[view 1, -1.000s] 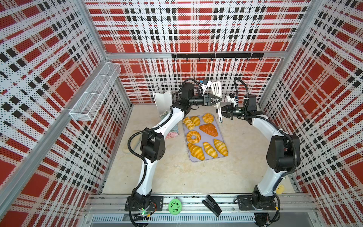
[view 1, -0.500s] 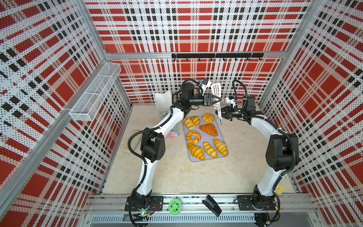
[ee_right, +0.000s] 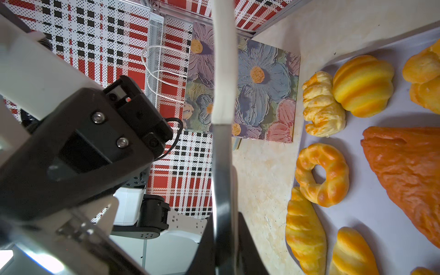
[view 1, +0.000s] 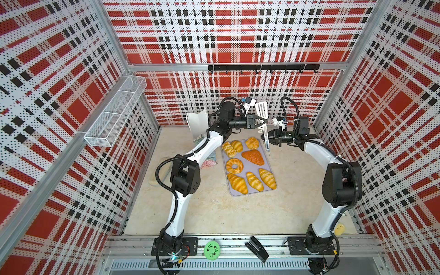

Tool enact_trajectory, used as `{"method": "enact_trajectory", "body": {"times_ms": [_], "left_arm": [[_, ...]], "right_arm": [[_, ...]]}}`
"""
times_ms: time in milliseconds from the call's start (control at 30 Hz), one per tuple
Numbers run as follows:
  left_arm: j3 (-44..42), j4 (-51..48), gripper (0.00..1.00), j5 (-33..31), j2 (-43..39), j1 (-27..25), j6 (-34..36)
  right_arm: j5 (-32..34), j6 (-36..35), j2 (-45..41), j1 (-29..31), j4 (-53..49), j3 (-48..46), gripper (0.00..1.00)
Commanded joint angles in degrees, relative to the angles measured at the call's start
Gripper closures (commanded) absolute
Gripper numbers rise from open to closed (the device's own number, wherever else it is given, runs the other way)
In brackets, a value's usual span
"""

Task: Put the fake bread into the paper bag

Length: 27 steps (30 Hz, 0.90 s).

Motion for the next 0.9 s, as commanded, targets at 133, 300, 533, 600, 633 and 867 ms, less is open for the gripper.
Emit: {"method": "enact_trajectory", "body": {"times_ms": [133, 300, 533, 600, 633, 867], "left_arm": [[-2.6, 8.3, 0.88, 1.2, -0.7, 0.0, -4.6], [-2.7, 8.9, 0.88, 0.3, -1.2, -0.7, -4.5], [-3.6, 9.9, 0.89, -2.8, -2.2, -1.8, -4.2], [-3.4, 9.9, 0.89, -3.6, -2.4, -2.1, -3.9], [-3.4, 9.9, 0.89, -4.2, -2.5, -2.4, -3.7], [-4.2, 9.8, 0.89, -8.4, -3.8, -4.0, -1.6]], "right_arm": [[3.2, -2.6, -3.1, -1.2, 0.3, 1.4, 0.83], [5.1, -4.0, -6.5, -3.3, -0.5, -0.5, 0.63], [6.5, -5.4, -13.5, -7.7, 0.3, -5.9, 0.29], [5.8, -5.8, -15.2, -8.7, 0.5, -7.3, 0.22], [5.4, -6.1, -16.1, -9.0, 0.5, -7.9, 0.19], [3.6, -6.2, -21.1, -9.0, 3.0, -13.5, 0.0]]}}
